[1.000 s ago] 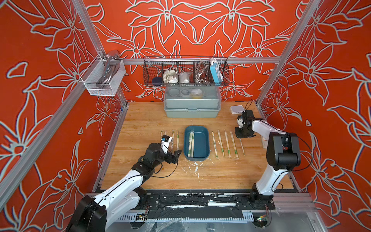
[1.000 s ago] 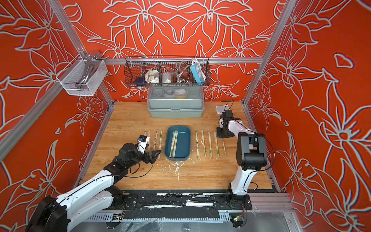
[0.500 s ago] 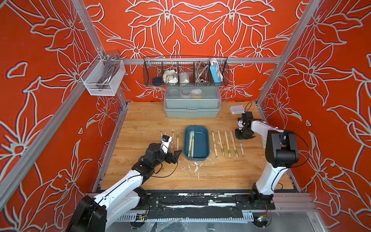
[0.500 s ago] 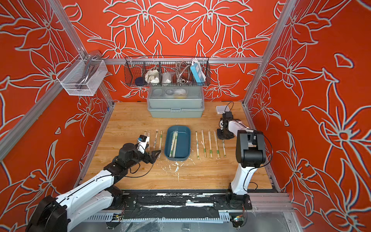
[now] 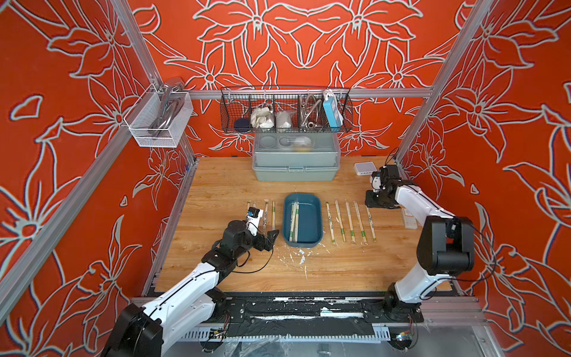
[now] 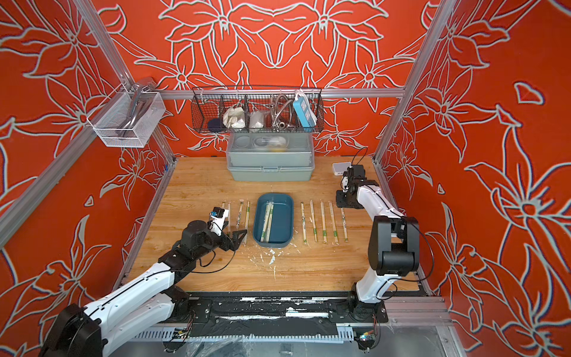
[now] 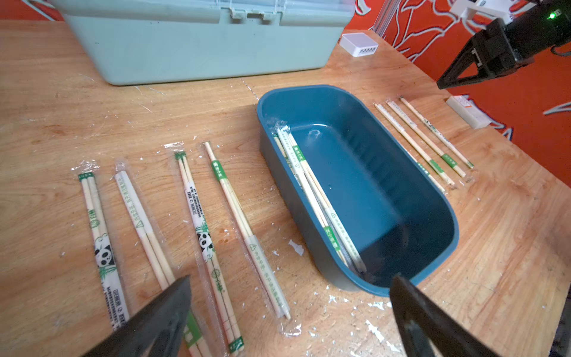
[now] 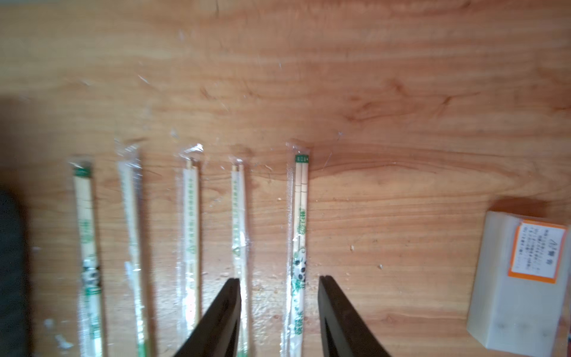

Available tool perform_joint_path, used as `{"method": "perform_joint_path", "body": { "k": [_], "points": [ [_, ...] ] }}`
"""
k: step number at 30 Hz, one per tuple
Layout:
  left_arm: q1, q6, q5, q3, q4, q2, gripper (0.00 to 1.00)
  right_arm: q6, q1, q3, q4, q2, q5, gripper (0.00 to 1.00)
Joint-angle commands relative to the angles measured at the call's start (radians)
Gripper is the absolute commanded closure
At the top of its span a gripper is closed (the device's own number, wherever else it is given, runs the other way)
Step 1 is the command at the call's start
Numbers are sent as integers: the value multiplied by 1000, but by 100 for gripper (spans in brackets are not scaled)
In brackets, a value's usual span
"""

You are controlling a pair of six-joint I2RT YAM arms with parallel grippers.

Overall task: Take the paired disposable chopsticks out of the storage box
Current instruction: Place the paired disposable chopsticks at the center of the board, then pick up the paired disposable chopsticks from the storage box.

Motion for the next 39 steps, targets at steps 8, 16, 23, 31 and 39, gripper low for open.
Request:
{"method": "perform_joint_path", "body": {
  "k": [8, 16, 23, 31, 39],
  "points": [
    [-61, -106, -167, 216, -283, -41, 15, 209, 100, -276, 267, -389, -92, 44],
    [-217, -173, -270, 581, -498, 242, 21, 196, 290, -587, 545, -594, -40, 41],
    [-249, -216, -256, 905, -722, 580, 27, 210, 314, -857, 835, -763, -7, 41],
    [-250, -241, -218, 1141, -851, 883, 50, 220, 341, -834, 858, -662, 46, 41],
    [-251, -242, -215, 1288, -924, 1097, 64, 223, 364, -764, 812, -554, 63, 41]
  ]
}}
